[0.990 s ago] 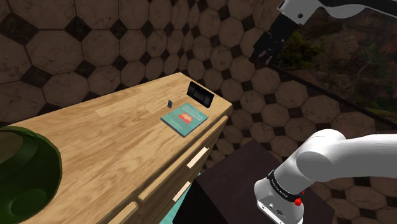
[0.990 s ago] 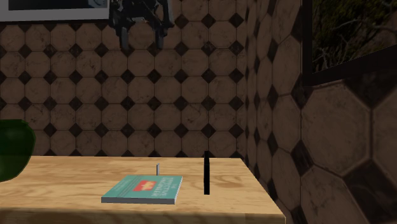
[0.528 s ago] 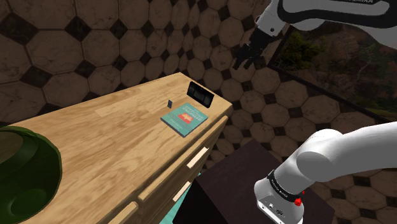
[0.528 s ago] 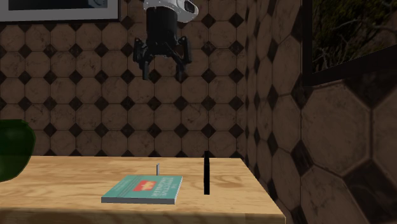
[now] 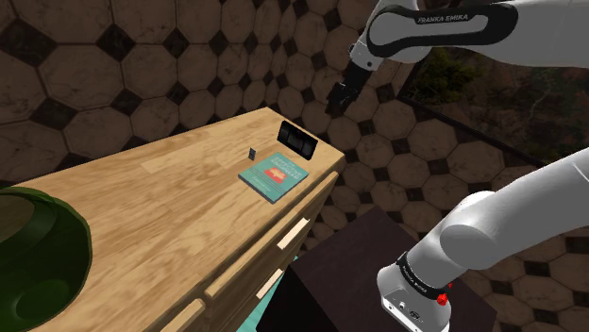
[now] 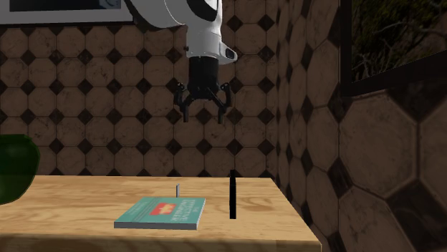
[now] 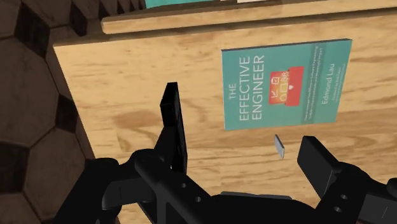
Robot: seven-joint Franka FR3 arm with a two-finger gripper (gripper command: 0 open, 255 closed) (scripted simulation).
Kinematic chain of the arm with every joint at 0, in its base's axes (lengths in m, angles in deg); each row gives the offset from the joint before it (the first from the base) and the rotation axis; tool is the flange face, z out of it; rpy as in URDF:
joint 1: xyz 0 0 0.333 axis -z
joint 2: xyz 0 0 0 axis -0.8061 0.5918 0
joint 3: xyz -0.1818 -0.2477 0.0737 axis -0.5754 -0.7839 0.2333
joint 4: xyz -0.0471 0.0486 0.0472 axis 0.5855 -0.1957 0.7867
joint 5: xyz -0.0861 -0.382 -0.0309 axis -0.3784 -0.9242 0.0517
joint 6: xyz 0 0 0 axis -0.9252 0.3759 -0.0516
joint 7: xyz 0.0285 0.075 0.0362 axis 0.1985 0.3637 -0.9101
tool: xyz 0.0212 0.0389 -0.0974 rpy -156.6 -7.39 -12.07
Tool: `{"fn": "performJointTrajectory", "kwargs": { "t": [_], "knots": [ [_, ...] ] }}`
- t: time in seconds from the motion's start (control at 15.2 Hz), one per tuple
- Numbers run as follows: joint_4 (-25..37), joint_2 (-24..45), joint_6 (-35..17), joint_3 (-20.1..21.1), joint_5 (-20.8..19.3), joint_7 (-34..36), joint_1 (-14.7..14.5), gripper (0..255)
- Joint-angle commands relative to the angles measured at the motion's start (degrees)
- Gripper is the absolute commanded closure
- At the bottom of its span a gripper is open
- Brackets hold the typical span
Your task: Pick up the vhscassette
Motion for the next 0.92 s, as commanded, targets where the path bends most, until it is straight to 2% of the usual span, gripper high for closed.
{"fn": "performJointTrajectory", "kwargs": {
  "t": [0.0,0.46,0.86],
  "knots": [
    [1.8,4.5,-2.2,-0.5,-0.1,-1.6,0.0,0],
    [9.4,19.5,-7.8,-1.2,0.0,-6.0,0.2,0],
    [18.6,32.9,-10.3,-1.2,0.0,-9.3,0.9,0]
  ]
}}
